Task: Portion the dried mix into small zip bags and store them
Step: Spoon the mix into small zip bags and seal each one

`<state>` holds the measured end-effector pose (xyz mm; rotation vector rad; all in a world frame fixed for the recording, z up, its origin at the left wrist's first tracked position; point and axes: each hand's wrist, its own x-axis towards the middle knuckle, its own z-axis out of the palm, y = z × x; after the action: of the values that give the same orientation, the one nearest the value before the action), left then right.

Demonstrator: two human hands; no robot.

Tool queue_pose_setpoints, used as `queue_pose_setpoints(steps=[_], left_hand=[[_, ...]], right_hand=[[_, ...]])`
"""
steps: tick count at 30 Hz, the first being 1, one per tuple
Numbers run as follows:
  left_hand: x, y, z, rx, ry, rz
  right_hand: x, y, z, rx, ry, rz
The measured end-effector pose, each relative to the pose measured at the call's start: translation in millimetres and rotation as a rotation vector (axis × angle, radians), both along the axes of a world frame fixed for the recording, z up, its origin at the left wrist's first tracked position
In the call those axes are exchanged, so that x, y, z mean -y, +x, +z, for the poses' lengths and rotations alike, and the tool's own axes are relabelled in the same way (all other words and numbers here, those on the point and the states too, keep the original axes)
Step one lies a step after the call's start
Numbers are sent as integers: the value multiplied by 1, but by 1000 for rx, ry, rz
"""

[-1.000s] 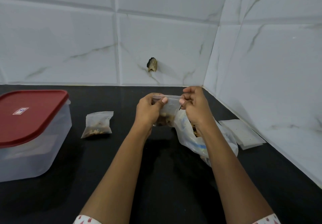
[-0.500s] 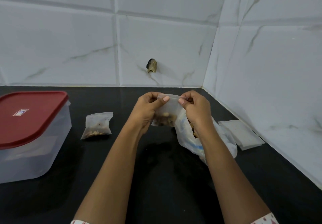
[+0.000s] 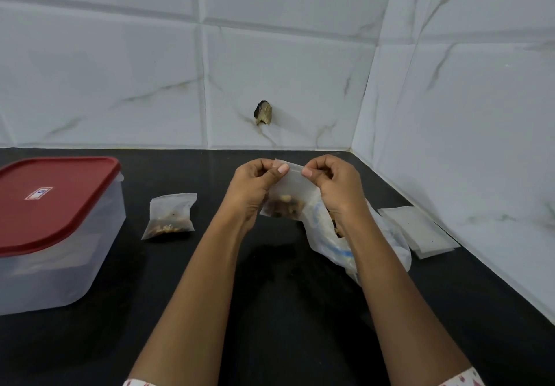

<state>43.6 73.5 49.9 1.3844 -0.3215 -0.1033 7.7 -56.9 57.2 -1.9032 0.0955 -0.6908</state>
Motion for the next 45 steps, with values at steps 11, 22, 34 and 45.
queue_pose_setpoints(steps=[11, 22, 34, 45], left_hand=[[2, 5, -4, 90, 86, 24], [3, 1, -4, 43, 22, 3], [-13, 8, -6, -169, -63, -140], [-23, 8, -5, -120, -89, 2]], right_hand=[[0, 1, -1, -31, 24, 56], [-2, 2, 0, -38, -103, -88], [8, -6, 3, -145, 134, -17], [-7, -3, 2, -20, 9, 21]])
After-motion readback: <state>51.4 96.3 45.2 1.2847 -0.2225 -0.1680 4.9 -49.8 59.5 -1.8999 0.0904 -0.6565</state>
